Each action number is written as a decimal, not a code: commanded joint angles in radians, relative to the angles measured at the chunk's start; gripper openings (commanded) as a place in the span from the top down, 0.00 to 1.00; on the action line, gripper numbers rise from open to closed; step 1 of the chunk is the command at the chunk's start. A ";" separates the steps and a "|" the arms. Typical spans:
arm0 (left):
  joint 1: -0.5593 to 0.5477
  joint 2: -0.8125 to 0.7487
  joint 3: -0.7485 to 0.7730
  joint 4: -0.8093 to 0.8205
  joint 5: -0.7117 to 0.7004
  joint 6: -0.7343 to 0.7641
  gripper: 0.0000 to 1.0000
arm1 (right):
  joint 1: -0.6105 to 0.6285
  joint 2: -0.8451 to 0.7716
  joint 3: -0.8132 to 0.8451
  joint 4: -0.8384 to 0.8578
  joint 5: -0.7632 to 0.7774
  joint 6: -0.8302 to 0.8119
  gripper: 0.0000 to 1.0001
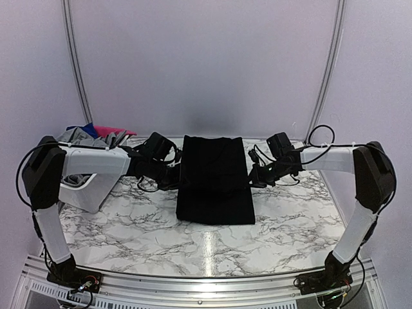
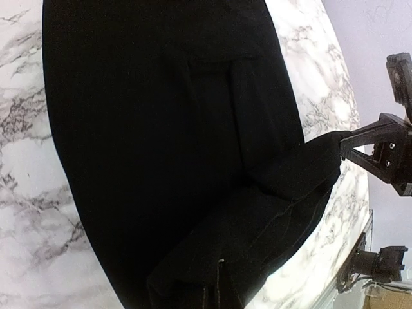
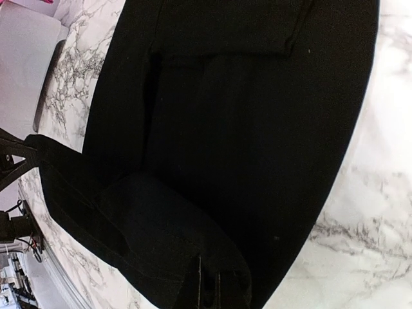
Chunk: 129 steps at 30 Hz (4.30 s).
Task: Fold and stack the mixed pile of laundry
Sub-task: Fold the rectangle-folded T-shirt at the center of the board, then smooth out the 2/3-rectangle-folded T-shirt at the center of the board, then move the 2/3-rectangle-folded T-shirt to the center of the board.
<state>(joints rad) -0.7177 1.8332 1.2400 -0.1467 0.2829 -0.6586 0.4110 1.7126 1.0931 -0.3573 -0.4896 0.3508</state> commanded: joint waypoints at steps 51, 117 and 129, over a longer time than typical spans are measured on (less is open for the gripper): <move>0.090 0.184 0.114 0.047 0.179 0.183 0.71 | 0.054 0.183 0.160 0.168 -0.224 0.036 0.53; -0.027 -0.020 -0.356 0.200 0.045 -0.045 0.66 | -0.065 0.003 -0.233 0.027 -0.166 -0.063 0.63; -0.038 -0.007 -0.326 0.204 0.065 -0.016 1.00 | -0.047 -0.001 -0.241 0.053 -0.173 -0.053 1.00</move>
<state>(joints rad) -0.7452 1.8175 0.8967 0.0830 0.3393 -0.6926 0.3496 1.7111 0.8398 -0.3248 -0.6628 0.2947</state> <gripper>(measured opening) 0.058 0.081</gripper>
